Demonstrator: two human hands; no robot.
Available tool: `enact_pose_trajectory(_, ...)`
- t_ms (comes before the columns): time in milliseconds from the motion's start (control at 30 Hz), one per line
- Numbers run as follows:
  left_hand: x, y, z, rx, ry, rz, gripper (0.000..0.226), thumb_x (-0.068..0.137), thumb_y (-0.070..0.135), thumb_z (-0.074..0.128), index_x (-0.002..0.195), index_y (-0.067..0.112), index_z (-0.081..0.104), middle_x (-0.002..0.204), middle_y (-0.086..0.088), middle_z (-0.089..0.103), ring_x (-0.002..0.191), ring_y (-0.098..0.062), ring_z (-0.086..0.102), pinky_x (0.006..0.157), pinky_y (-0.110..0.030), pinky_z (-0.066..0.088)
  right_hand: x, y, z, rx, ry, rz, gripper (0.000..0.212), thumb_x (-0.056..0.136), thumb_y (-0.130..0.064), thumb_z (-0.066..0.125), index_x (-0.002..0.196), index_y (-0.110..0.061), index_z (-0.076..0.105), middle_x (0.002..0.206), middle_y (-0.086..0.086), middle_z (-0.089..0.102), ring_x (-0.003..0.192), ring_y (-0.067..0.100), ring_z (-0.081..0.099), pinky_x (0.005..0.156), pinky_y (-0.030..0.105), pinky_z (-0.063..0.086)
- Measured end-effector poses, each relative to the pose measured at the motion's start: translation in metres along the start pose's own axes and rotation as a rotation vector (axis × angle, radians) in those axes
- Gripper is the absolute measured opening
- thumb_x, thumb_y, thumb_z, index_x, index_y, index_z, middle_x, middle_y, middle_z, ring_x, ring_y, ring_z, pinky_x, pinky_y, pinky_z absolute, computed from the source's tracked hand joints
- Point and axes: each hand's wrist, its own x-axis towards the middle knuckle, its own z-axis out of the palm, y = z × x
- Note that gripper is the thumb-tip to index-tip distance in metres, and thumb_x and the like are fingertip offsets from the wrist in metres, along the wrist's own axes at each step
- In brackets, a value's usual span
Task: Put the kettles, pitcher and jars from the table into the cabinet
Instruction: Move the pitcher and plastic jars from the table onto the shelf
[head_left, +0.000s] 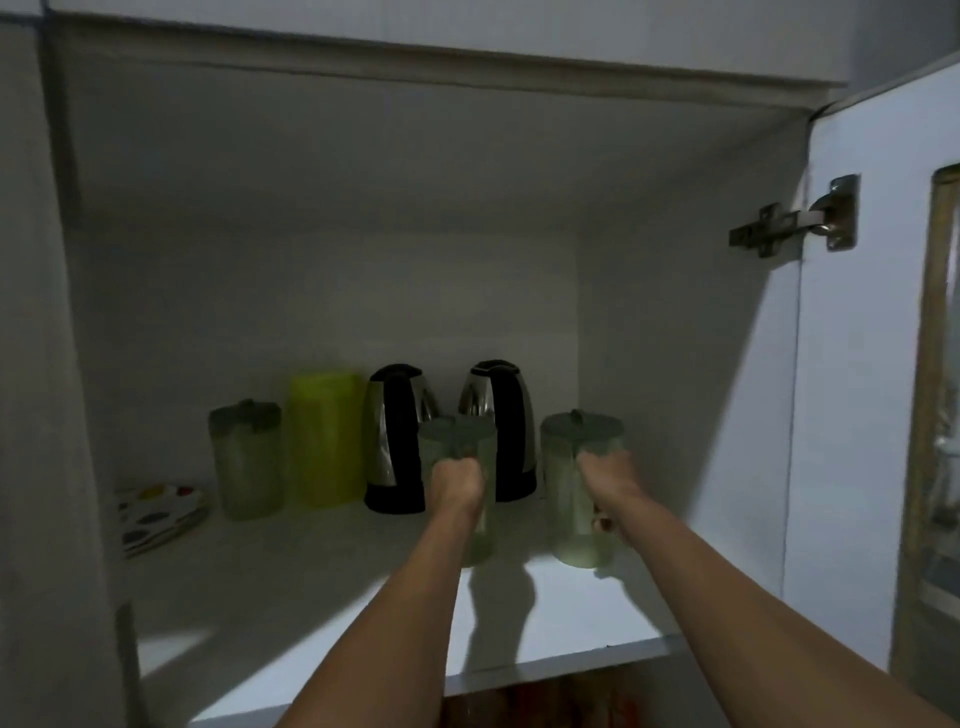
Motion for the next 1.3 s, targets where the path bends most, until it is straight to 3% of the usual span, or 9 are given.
enact_pose_trajectory(167, 0.057, 0.002, 0.026, -0.052, -0.031, 0.013, 0.050, 0.102, 0.035, 0.038, 0.122, -0.003, 0.061, 0.126, -0.025, 0.062, 0.116, -0.038, 0.061, 0.097, -0.041, 0.051, 0.059, -0.004, 0.021, -0.011, -0.084, 0.039, 0.022, 0.089, -0.019, 0.051, 0.088, -0.003, 0.067, 0.101, 0.028, 0.071, 0.075, 0.035, 0.064, 0.047, 0.028, 0.046)
enact_pose_trajectory(267, 0.085, 0.004, 0.038, -0.105, -0.004, -0.032, 0.050, 0.103, 0.038, 0.036, 0.119, -0.002, 0.061, 0.122, -0.018, 0.064, 0.111, -0.036, 0.062, 0.083, -0.034, 0.049, 0.087, -0.002, 0.031, 0.022, -0.080, 0.071, 0.041, 0.085, -0.032, 0.055, 0.107, 0.000, 0.069, 0.108, 0.026, 0.070, 0.085, 0.037, 0.069, 0.044, 0.031, 0.051)
enact_pose_trajectory(333, 0.096, 0.007, 0.043, -0.169, -0.006, -0.016, 0.041, 0.103, 0.033, 0.038, 0.106, 0.001, 0.064, 0.113, -0.019, 0.066, 0.105, -0.035, 0.064, 0.077, -0.033, 0.047, 0.099, -0.003, 0.034, -0.003, -0.065, 0.070, 0.051, 0.084, -0.040, 0.053, 0.114, -0.001, 0.067, 0.115, 0.023, 0.069, 0.095, 0.040, 0.069, 0.052, 0.038, 0.057)
enact_pose_trajectory(467, 0.112, 0.005, 0.047, -0.181, 0.051, 0.008, 0.042, 0.102, 0.032, 0.043, 0.107, -0.003, 0.065, 0.118, -0.025, 0.066, 0.108, -0.039, 0.065, 0.095, -0.044, 0.052, 0.112, -0.006, 0.039, -0.058, -0.059, 0.036, 0.051, 0.093, -0.038, 0.047, 0.120, 0.001, 0.064, 0.122, 0.020, 0.066, 0.103, 0.040, 0.067, 0.065, 0.044, 0.059)
enact_pose_trajectory(600, 0.114, 0.001, 0.055, -0.179, 0.072, 0.012, 0.036, 0.103, 0.031, 0.041, 0.087, 0.007, 0.063, 0.113, -0.024, 0.068, 0.096, -0.034, 0.065, 0.086, -0.039, 0.051, 0.122, -0.001, 0.041, -0.006, -0.058, 0.045, 0.054, 0.091, -0.042, 0.048, 0.125, -0.001, 0.061, 0.125, 0.019, 0.064, 0.108, 0.041, 0.064, 0.086, 0.054, 0.057)
enact_pose_trajectory(767, 0.102, 0.005, 0.061, -0.144, 0.111, 0.030, 0.047, 0.098, 0.037, 0.046, 0.132, 0.005, 0.055, 0.132, -0.016, 0.059, 0.118, -0.036, 0.058, 0.104, -0.045, 0.046, 0.129, 0.009, 0.038, 0.109, -0.090, 0.040, 0.054, 0.091, -0.044, 0.053, 0.116, 0.003, 0.063, 0.119, 0.020, 0.066, 0.108, 0.040, 0.063, 0.095, 0.053, 0.053)
enact_pose_trajectory(933, 0.077, 0.008, 0.052, 0.079, 0.138, -0.019, 0.070, 0.095, 0.059, 0.037, 0.136, 0.004, 0.052, 0.137, -0.021, 0.056, 0.121, -0.038, 0.057, 0.103, -0.042, 0.047, 0.113, 0.026, 0.019, 0.149, -0.080, 0.089, 0.102, 0.065, -0.079, 0.056, 0.131, 0.000, 0.055, 0.129, 0.022, 0.063, 0.114, 0.041, 0.062, 0.095, 0.049, 0.053)
enact_pose_trajectory(1133, 0.011, 0.019, 0.024, 0.155, 0.104, 0.040, 0.064, 0.095, 0.055, 0.043, 0.127, 0.001, 0.058, 0.128, -0.022, 0.061, 0.117, -0.038, 0.059, 0.100, -0.041, 0.048, 0.061, 0.025, -0.026, 0.072, 0.027, 0.064, 0.064, 0.092, -0.047, 0.055, 0.134, 0.001, 0.050, 0.131, 0.021, 0.060, 0.115, 0.040, 0.060, 0.094, 0.044, 0.052)
enact_pose_trajectory(1300, -0.068, 0.024, -0.009, 0.417, 0.136, 0.191, 0.063, 0.096, 0.055, 0.039, 0.134, 0.006, 0.050, 0.136, -0.017, 0.054, 0.124, -0.038, 0.052, 0.105, -0.050, 0.042, -0.033, 0.016, -0.053, -0.108, 0.046, -0.139, 0.055, 0.099, -0.047, 0.044, 0.140, -0.010, 0.044, 0.141, 0.015, 0.054, 0.128, 0.037, 0.052, 0.102, 0.041, 0.041)
